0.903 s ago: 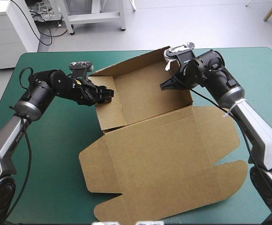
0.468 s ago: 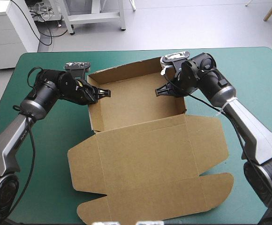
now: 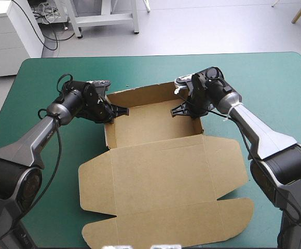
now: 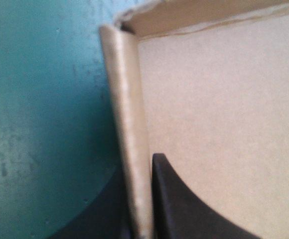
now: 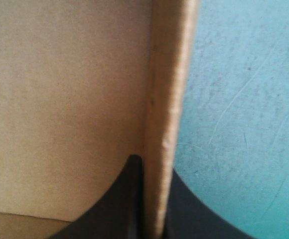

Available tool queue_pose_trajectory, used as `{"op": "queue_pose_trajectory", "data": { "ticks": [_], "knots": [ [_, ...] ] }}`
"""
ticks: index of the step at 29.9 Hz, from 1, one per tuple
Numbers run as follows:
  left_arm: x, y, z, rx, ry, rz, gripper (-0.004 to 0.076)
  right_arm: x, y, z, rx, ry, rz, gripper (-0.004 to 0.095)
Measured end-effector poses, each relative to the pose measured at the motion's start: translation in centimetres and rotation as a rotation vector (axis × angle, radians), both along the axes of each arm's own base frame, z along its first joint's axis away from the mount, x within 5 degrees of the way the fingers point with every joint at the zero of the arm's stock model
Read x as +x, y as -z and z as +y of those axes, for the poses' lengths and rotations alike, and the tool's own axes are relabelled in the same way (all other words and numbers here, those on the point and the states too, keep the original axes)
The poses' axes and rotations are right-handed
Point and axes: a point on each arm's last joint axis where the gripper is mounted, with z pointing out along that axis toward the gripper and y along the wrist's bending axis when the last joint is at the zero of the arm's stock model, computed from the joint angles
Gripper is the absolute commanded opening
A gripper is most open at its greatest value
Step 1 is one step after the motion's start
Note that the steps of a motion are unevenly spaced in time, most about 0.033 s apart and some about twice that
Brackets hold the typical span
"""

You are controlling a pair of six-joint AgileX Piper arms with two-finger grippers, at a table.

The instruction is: Fold the box

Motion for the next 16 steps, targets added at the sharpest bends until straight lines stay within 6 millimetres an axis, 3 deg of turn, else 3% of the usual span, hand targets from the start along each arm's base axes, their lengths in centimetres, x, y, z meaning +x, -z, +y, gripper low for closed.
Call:
{"op": "queue_pose_trajectory", "data": {
  "ticks": [5, 13, 16],
  "knots": [
    [1.1, 1.8, -0.4, 0.004, -0.004, 0.024, -0.0008, 1.6, 2.5, -1.0, 0.027, 0.016, 0.068, -0.0021],
    [1.5, 2.8, -0.5, 0.015, -0.002, 0.059, -0.0006, 2.1, 3.4, -1.2, 0.02, 0.015, 0.107, -0.001],
    [1.5, 2.8, -0.5, 0.016, 0.0, 0.06, 0.0031, 2.1, 3.4, -1.2, 0.019, 0.015, 0.11, 0.0051]
  ]
}}
